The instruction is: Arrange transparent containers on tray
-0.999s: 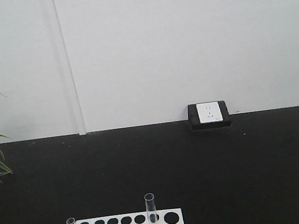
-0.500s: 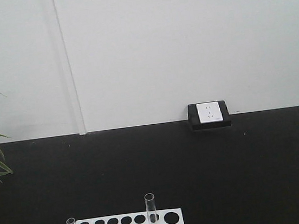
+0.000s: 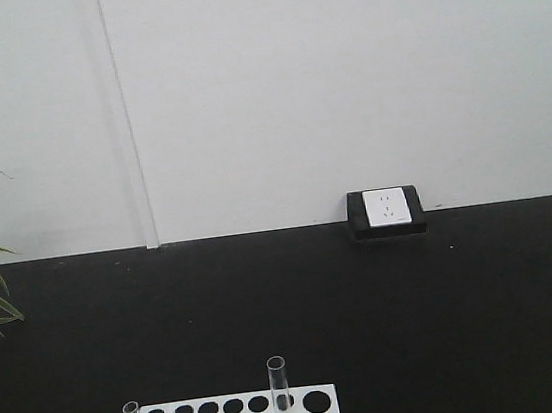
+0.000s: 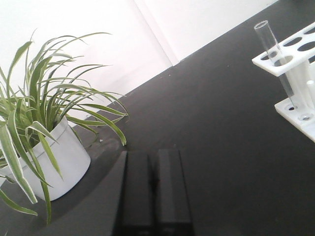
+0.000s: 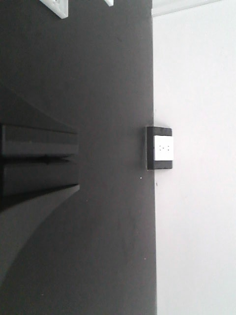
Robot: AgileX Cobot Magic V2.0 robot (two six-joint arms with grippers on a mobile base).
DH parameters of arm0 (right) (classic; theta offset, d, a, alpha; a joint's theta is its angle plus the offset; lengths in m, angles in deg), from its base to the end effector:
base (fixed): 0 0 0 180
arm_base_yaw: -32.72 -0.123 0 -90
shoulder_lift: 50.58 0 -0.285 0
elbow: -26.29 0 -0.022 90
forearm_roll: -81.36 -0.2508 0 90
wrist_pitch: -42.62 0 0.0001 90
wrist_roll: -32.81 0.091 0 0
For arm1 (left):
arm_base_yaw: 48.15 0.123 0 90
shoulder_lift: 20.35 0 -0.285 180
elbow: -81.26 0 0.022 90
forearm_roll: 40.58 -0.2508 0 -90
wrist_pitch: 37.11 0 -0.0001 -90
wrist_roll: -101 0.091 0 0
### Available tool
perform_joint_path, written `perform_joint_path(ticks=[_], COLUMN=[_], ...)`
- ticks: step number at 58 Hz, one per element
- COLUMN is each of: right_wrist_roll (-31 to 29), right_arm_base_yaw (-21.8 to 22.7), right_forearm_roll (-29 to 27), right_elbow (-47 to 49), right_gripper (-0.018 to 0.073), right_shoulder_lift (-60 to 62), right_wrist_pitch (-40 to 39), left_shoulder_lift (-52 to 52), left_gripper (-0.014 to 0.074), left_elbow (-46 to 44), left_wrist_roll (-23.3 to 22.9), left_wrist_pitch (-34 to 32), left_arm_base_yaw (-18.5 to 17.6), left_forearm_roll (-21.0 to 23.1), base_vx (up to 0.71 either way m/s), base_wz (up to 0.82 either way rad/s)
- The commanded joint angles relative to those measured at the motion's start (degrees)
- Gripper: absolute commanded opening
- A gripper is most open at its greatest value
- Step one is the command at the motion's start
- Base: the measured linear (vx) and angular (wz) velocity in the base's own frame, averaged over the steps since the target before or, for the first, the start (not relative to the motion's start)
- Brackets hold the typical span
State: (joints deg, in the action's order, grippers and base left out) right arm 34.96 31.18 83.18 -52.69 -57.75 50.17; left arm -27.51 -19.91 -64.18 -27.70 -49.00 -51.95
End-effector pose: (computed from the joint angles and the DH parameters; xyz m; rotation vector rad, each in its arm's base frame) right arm 0.0568 0.0011 0.1914 -0.0138 1.6353 0.0218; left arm 0.0565 0.0021 0.1896 0.3653 1.6340 0.3596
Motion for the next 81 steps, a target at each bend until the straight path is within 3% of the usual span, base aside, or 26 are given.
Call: perform_joint_path(ticks=[1,6,16,26,33,44,55,81], right_wrist_roll=[0.05,0.05,0.54,0.49,0.49,0.49,0.67,0.85], right_arm_base_yaw=[0.29,0.29,0.29,0.29,0.29,0.29,0.29,0.29], right_forearm_roll=[0.14,0.14,0.14,0.93,3.12,4.09,3.98,0.49], right_elbow=[-0.5,-0.5,0.47,5.88,11.02,21.12,28.44,29.98], right_gripper=[-0.0011,-0.0011,-0.0011,-0.0011,-0.0011,-0.0011,-0.0011,0.0011], right_shoulder_lift=[-0.62,-0.62,-0.62,-0.66,-1.82,-8.54,-17.59,-31.7], right_wrist_pitch=[-5.6,-7.19,-13.48,-11.81,-9.64,-6.19,-7.56,-7.22], left_shoulder_lift=[1.27,1.27,1.27,1.27,1.27,-1.65,-11.1,-25.87], left_gripper=[-0.0003,-0.0003,-0.0001,-0.0001,-0.0001,-0.0001,-0.0001,0.0027], left_elbow=[1.99,1.99,1.99,-0.45,-5.82,-20.25,-31.71,-31.73], left_wrist_roll=[-0.23,-1.39,-8.29,-10.92,-10.73,-10.53,-10.53,-10.7], left_wrist_pitch=[-6.07,-9.41,-24.53,-33.01,-31.09,-18.61,-7.38,-7.29], left_arm_base_yaw=[-0.32,-0.32,-0.32,-0.32,-0.32,-0.32,-0.32,-0.32], left_forearm_roll=[-0.06,0.67,5.11,8.09,8.04,7.83,7.83,7.94], base_vx=[0.0,0.0,0.0,0.0,0.0,0.0,0.0,0.0], base_wz=[0.0,0.0,0.0,0.0,0.0,0.0,0.0,0.0])
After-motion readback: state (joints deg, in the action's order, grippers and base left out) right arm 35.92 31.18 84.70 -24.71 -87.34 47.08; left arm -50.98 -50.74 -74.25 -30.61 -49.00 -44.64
